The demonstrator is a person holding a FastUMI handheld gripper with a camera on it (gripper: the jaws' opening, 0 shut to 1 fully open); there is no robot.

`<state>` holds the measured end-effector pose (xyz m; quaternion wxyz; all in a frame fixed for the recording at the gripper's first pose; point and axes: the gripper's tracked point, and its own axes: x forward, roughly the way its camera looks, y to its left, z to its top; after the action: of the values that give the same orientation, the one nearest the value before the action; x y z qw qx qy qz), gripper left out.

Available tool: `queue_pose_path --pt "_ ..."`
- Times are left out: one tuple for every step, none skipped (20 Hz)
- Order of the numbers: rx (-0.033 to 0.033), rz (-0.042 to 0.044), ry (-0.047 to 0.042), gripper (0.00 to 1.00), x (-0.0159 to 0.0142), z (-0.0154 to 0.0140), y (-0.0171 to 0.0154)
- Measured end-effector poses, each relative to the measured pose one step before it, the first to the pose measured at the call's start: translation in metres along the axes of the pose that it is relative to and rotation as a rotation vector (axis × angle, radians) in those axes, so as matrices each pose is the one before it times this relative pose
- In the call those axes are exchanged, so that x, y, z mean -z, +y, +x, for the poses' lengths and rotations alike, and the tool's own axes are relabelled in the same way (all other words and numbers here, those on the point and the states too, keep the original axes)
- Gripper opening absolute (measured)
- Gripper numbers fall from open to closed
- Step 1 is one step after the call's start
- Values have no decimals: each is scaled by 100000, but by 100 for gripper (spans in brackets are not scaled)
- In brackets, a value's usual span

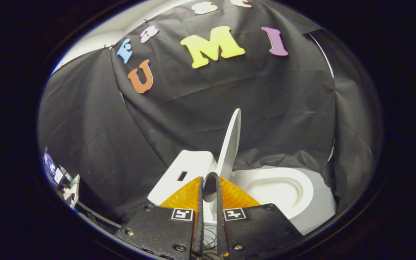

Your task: Open the toilet lid.

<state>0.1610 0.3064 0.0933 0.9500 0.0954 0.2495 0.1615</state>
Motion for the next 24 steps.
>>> queue_pose_path --pt "-575 -847 40 17 -42 214 810" --pt "-692 -504 422 18 -62 400 696" --pt "-355 -939 94 18 -32 235 618" --pt "-345 -397 356 18 -137 233 693" --pt "-308 -933 155 18 91 298 689" --pt "-339 -462 297 18 -50 332 749" --pt "-259 -1116 162 18 62 505 729" --pt "40 -1958 16 18 118 318 772" --pt "219 -1436 68 18 -87 283 632" --pt "-146 -1459 131 18 60 329 738" --pt "-503 -826 404 18 230 311 797" --pt "-426 -873 430 18 145 408 642" --pt "-182 -764 385 18 -93 384 559" --pt "-123 -1000 313 18 98 379 678" --pt "-337 -786 455 18 133 373 636" --pt "-275 -550 411 18 -27 350 583" --pt "-182 -447 414 18 104 362 655" --pt "-124 -658 485 18 53 427 607" --pt "-106 -709 491 18 49 348 646" --pt "-288 -1101 525 18 227 387 578" --pt "-225 -1062 444 18 -5 467 718" --pt "-242 -1059 374 18 218 363 482" --pt "-174 -842 252 18 45 444 612" --pt "-167 -1024 166 18 166 348 543"
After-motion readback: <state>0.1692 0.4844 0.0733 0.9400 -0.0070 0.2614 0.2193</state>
